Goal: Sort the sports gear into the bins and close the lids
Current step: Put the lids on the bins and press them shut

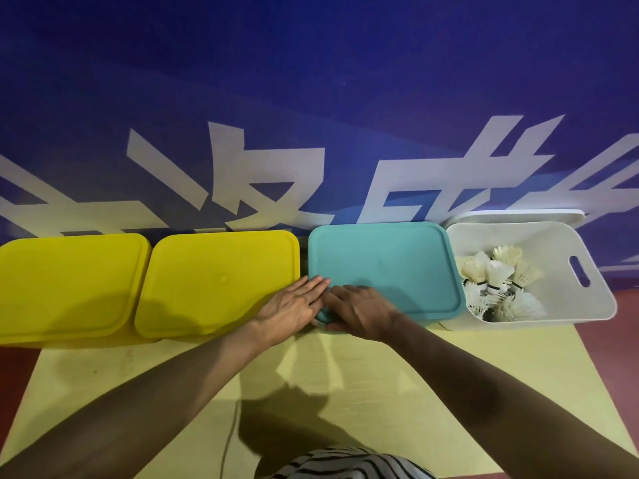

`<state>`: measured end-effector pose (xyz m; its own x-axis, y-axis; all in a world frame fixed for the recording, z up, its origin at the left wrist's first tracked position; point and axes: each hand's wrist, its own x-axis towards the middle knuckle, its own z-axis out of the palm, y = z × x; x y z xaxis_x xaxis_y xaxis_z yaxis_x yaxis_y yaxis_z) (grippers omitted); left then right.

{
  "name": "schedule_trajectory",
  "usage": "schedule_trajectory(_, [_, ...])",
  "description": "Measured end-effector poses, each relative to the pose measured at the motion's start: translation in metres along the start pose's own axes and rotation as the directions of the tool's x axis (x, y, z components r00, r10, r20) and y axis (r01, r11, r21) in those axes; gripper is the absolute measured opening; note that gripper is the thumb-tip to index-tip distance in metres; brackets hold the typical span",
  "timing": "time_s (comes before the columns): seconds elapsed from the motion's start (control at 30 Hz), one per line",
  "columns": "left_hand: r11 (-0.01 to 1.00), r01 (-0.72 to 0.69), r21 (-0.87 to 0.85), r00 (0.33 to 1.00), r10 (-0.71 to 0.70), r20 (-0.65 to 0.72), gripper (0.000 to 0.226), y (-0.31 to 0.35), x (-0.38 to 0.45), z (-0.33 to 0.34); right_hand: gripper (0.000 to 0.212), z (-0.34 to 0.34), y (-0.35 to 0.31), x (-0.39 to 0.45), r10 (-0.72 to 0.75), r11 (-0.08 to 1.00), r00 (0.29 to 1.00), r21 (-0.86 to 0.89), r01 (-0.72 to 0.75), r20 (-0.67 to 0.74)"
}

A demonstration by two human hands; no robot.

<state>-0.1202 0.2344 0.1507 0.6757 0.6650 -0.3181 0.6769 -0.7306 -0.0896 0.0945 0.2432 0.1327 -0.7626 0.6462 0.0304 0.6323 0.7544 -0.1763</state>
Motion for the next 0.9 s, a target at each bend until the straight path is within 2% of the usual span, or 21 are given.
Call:
schedule_trajectory(0.2, [1.0,-0.017,-0.008,0.999,0.017,0.028,0.061,-0.003,0.005,-0.004,0.042,0.009,-0.003,-0.003,-0.043,0.992,0.997,-0.117,0.036,-0.062])
schedule_trajectory(0.4, [0.995,-0.017,-0.099,1.0,0.018,0.012,0.062,-0.003,0.009,-0.01,0.05,0.005,0.003,-0.005,-0.012,0.996,0.998,-0.088,0.007,-0.058])
schedule_trajectory(0.57, [0.992,-0.009,-0.128,0.999,0.015,0.047,0.069,-0.006,0.01,-0.019,0.056,0.005,-0.002,-0.008,0.039,0.988,0.994,-0.147,-0.053,-0.101])
schedule_trajectory(0.73, [0.994,-0.037,-0.105,0.998,0.041,0.037,0.069,-0.006,0.012,-0.029,0.045,0.001,-0.013,-0.015,0.105,0.98,0.976,-0.145,-0.133,-0.191])
schedule_trajectory(0.9, [0.997,-0.046,-0.059,0.997,0.05,0.057,0.058,-0.003,0.012,-0.023,0.036,0.006,-0.019,-0.013,0.019,0.983,0.972,-0.175,-0.061,-0.233])
